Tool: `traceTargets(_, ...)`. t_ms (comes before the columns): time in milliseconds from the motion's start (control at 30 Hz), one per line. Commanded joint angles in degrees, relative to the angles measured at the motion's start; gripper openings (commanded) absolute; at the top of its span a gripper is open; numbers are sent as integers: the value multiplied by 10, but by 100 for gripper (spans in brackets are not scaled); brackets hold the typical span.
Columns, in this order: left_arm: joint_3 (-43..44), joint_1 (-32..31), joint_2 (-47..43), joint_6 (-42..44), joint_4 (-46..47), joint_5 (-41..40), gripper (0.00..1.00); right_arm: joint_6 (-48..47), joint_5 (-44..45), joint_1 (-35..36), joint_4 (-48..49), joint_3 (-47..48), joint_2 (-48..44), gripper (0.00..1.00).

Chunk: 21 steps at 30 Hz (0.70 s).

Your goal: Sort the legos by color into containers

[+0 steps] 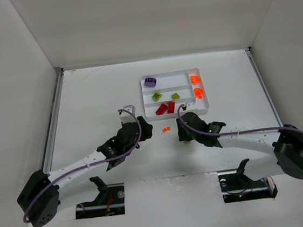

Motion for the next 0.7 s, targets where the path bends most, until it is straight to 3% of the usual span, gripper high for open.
traceTargets(0, -17, 1, -13, -12, 26, 3, 44, -5, 36, 6, -18, 35, 23, 55)
traceTargets(100, -25, 1, -18, -21, 30, 10, 44, 0, 61, 11, -28, 45, 38, 39)
traceTargets(233, -37, 4, -31, -30, 32, 24, 45, 15, 77, 20, -34, 52, 27, 29)
traceTargets(433, -47, 0, -58, -53, 49, 45, 55, 35, 53, 20, -6, 55, -40, 25)
traceTargets(667, -138, 2, -144, -156, 194, 35, 68, 119, -60, -10, 153, 41, -70, 24)
